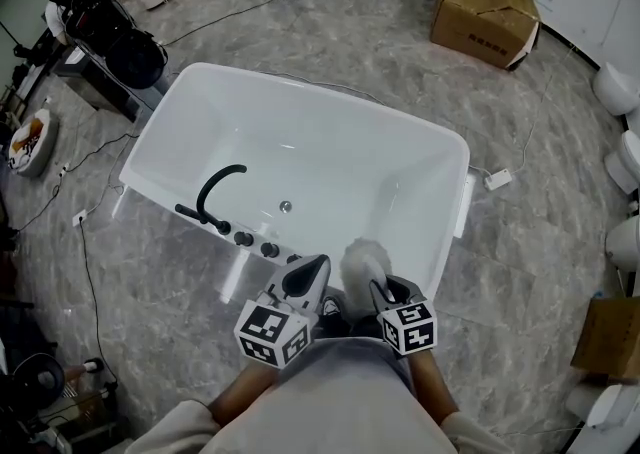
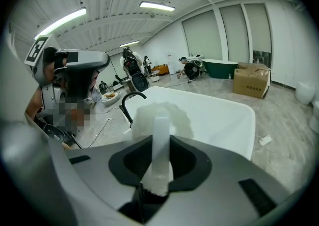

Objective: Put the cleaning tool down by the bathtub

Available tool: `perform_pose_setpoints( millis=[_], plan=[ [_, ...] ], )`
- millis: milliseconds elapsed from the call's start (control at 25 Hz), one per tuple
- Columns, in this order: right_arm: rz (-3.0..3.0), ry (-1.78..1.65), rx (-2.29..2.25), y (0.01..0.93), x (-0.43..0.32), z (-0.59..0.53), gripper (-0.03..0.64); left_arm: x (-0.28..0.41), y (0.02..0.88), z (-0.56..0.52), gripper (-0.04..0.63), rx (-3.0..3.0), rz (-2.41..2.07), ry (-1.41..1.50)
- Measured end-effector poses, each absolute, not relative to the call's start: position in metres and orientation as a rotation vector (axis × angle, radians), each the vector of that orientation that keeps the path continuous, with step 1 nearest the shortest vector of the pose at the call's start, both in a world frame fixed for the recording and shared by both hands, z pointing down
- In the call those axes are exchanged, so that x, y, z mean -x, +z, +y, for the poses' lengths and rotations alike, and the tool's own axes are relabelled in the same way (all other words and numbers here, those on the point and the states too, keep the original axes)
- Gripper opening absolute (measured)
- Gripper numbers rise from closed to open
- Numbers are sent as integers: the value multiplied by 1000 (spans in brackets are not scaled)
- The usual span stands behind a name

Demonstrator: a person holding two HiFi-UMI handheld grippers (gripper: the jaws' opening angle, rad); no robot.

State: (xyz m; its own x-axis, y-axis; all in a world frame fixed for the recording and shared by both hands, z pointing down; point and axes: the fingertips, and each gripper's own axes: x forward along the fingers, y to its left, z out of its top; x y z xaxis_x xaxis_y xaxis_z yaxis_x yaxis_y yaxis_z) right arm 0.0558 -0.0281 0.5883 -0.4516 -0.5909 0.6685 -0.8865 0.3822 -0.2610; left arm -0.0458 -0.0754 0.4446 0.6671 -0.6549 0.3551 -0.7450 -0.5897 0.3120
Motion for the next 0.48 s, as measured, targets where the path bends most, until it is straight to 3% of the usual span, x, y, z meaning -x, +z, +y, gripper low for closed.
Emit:
perform_pose_setpoints(
  millis=[480],
  plan=[
    [-2113,883,-1219,625,-50,-14,77,55,444,-64,8,-2444,-1096,279]
  ],
)
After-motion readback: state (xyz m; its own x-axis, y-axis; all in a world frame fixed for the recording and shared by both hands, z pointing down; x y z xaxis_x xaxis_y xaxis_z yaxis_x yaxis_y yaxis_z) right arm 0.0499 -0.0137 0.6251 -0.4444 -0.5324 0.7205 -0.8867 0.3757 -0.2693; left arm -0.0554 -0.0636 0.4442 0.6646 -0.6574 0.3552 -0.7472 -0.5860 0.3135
